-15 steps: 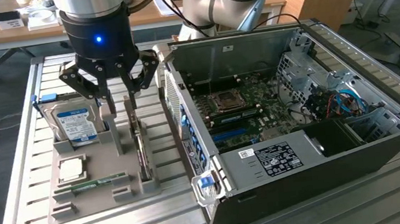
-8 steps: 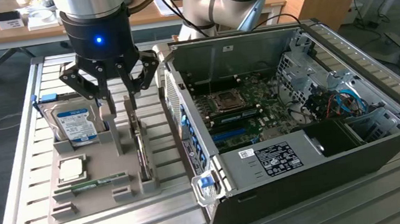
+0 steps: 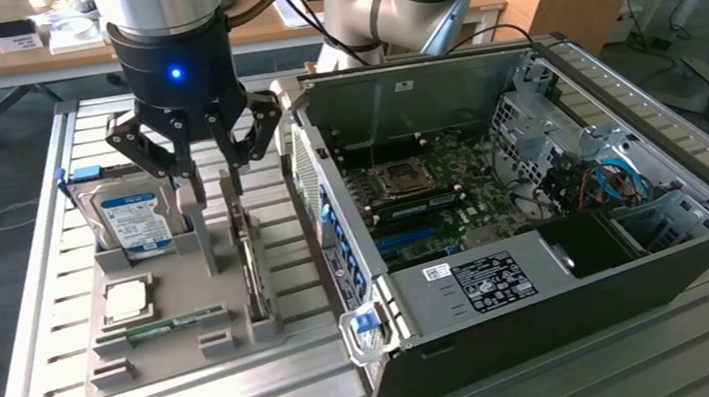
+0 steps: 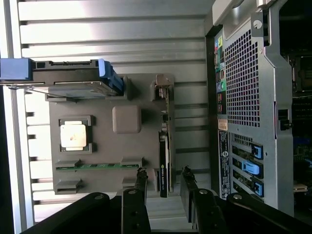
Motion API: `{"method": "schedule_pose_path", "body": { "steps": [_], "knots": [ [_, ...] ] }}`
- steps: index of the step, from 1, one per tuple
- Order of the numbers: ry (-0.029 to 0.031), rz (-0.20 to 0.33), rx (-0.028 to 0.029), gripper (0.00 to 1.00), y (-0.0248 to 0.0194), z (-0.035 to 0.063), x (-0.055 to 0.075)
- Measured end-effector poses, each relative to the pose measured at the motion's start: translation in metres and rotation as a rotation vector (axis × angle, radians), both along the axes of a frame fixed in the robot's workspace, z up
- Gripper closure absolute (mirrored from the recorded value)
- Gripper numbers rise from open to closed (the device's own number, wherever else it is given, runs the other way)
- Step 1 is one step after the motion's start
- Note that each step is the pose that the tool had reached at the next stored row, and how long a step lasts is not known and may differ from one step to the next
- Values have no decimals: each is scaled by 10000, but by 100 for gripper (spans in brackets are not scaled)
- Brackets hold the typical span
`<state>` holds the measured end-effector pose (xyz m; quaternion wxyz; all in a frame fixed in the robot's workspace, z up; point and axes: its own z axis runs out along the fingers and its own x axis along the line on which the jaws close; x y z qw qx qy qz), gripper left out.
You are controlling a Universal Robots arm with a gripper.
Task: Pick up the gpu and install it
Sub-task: 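Pick up the gpu and move the gpu toward the slot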
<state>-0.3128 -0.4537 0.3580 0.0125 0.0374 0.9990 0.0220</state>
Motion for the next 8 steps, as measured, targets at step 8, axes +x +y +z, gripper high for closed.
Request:
{"method": "schedule_pose_path", "body": {
  "steps": [8],
  "knots": [
    [-1,0,1,58,0,-25,0]
  ]
}}
